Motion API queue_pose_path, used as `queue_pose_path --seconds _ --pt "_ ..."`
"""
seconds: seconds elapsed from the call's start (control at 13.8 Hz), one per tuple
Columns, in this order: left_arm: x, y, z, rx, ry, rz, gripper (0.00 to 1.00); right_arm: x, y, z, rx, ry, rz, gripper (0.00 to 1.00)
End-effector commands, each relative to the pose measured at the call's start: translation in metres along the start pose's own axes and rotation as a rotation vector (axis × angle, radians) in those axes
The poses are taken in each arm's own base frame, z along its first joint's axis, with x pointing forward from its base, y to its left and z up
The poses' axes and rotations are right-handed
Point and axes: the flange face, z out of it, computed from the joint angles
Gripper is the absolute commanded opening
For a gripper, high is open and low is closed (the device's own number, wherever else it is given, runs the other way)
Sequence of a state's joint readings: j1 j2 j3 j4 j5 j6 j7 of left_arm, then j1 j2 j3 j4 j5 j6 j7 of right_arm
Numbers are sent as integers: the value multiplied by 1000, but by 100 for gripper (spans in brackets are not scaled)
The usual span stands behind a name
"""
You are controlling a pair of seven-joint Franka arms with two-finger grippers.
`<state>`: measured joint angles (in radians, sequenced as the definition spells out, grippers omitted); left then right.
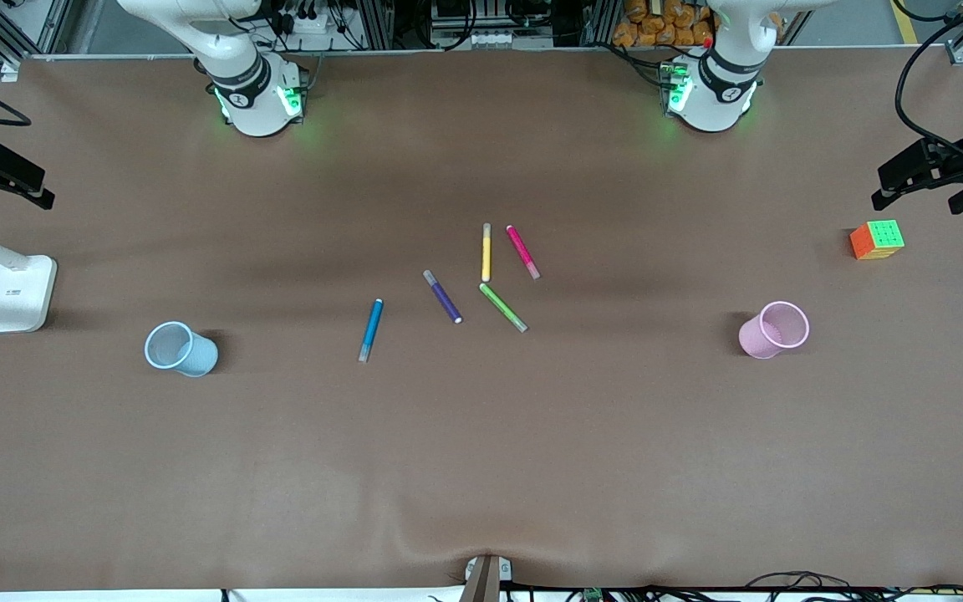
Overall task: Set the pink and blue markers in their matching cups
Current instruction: 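Move the left gripper from rest toward the pink cup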
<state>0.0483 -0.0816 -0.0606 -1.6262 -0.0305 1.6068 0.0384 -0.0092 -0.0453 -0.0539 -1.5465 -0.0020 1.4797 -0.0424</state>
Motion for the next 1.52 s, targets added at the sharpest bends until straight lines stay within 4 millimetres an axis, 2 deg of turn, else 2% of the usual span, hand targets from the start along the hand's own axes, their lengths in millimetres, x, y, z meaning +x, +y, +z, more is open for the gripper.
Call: queue_pose_path --seconds 0.0,0.44,0.73,0.87,1.16,1.23,1.45 --pt "-1 1 -3 -1 -1 -6 100 0 -2 -5 -1 8 4 100" --pt "7 3 13 -4 -30 -2 100 0 -2 -5 -1 8 4 100" --pt "24 13 54 -13 -107 6 100 0 -2 -5 -2 9 4 100" --pt "28 15 65 -13 -124 9 100 0 -2 -5 -2 9 4 100" --pt "39 24 101 -17 -185 29 100 0 -2 -4 -2 8 4 100" --pt "41 35 107 -16 -195 48 100 0 -2 -4 -2 8 4 100" --pt "47 46 120 -31 -206 33 100 0 -2 -5 -2 9 4 100"
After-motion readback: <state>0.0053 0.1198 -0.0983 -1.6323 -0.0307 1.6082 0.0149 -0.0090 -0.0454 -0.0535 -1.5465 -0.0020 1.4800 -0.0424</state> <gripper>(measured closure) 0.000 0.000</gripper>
